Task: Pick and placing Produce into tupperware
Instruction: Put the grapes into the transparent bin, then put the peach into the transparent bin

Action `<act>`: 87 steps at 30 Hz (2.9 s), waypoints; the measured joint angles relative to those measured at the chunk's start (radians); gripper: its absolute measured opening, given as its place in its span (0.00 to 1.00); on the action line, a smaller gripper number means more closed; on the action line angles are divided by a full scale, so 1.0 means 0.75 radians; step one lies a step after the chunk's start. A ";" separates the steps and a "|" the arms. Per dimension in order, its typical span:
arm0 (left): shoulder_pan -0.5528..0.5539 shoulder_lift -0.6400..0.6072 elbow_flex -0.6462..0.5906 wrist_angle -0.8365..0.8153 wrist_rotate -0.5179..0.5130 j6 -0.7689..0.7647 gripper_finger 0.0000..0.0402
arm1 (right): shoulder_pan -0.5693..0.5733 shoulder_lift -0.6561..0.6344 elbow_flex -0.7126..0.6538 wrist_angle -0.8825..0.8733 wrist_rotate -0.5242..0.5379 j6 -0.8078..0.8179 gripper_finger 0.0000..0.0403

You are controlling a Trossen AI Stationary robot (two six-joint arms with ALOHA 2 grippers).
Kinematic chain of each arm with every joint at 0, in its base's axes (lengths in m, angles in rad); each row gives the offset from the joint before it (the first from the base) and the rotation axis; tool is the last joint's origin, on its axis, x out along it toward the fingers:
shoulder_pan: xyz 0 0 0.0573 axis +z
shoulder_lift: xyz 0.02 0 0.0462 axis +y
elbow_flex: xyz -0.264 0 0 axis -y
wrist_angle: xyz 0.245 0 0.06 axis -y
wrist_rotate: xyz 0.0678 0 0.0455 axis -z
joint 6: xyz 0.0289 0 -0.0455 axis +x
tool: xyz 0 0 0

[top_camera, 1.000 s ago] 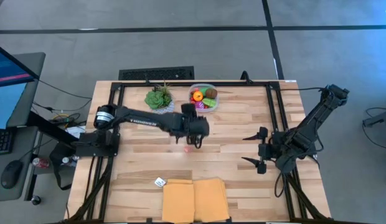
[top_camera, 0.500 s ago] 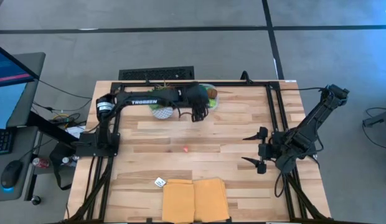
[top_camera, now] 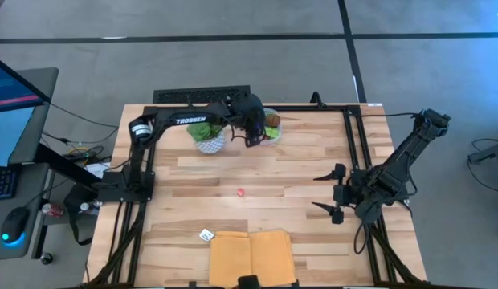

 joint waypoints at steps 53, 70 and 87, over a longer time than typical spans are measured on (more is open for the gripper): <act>0.086 0.056 -0.015 -0.077 0.104 -0.080 0.74 | -0.037 0.148 0.000 -0.035 0.011 0.081 0.97; 0.049 0.038 0.195 -0.256 0.100 -0.069 0.78 | -0.037 0.148 0.000 -0.035 0.011 0.080 0.97; -0.368 0.002 0.281 -0.758 -0.111 -0.105 0.78 | -0.037 0.148 0.000 -0.036 0.010 0.090 0.97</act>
